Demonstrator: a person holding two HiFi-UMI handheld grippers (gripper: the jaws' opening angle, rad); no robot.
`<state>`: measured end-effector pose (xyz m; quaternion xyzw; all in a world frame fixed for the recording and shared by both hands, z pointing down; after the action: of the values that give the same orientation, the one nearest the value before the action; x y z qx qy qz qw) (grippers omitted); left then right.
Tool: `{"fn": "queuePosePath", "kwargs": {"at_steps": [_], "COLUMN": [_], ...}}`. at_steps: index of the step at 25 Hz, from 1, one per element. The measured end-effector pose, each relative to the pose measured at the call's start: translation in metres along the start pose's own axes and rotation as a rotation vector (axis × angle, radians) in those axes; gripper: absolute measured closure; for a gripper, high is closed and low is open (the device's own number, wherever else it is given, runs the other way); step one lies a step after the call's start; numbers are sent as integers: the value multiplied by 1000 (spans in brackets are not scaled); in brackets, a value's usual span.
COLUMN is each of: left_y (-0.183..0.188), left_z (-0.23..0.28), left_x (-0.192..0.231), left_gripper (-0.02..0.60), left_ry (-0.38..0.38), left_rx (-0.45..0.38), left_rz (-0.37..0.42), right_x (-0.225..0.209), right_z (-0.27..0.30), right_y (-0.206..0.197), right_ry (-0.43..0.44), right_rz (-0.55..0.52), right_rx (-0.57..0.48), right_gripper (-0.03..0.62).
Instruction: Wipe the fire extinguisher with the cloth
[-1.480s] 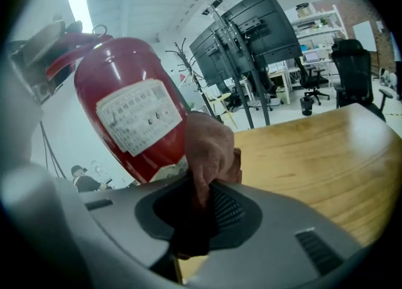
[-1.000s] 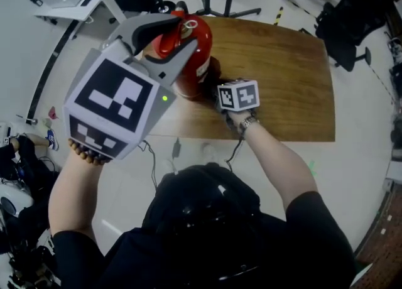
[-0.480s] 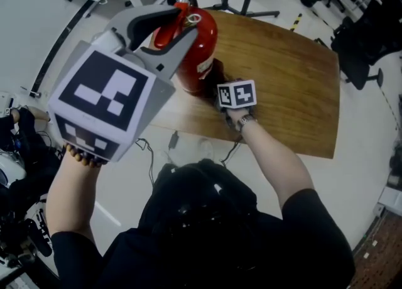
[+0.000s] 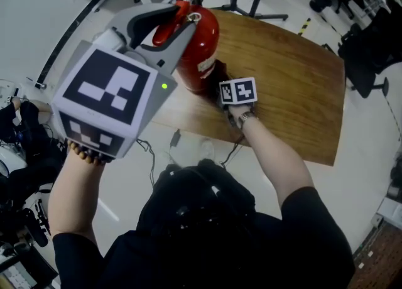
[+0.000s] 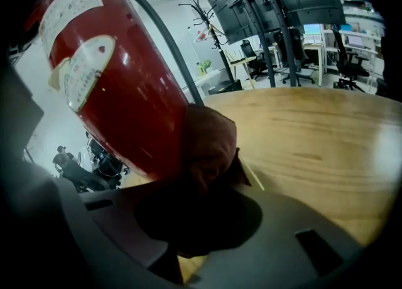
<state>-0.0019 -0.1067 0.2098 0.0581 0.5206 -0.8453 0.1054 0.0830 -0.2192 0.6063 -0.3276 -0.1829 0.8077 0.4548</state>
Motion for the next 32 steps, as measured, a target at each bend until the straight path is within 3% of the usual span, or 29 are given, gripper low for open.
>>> {"fn": "queuePosePath", "kwargs": {"at_steps": [12,23,32], "left_y": [-3,-9,-5], "left_z": [3,1,4], "left_x": [1,0,-13], "left_gripper": [495,497,499], "left_ry": [12,-9,9], "left_rx": [-8,-35,-35], "left_rz": [18,62,44], "right_x": [0,24,48], "right_z": [-6,-107,-198], "right_y": [-5,26,92], "right_ry": [-77,-177,-87], "right_rz": [1,-10,-163], "right_rx": [18,-185,-328], "right_gripper": [520,520,516]}}
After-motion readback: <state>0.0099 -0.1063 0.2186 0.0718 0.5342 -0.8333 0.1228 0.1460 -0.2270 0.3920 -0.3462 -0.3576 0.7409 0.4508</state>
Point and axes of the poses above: the fingertips, and each gripper's own axes: z forward along the fingers, x to its left, y out of its top, the point moved 8 cm from there along -z, backward along the fingers, and after that the axes turned 7 degrees about -z, right-handed, at the moved point
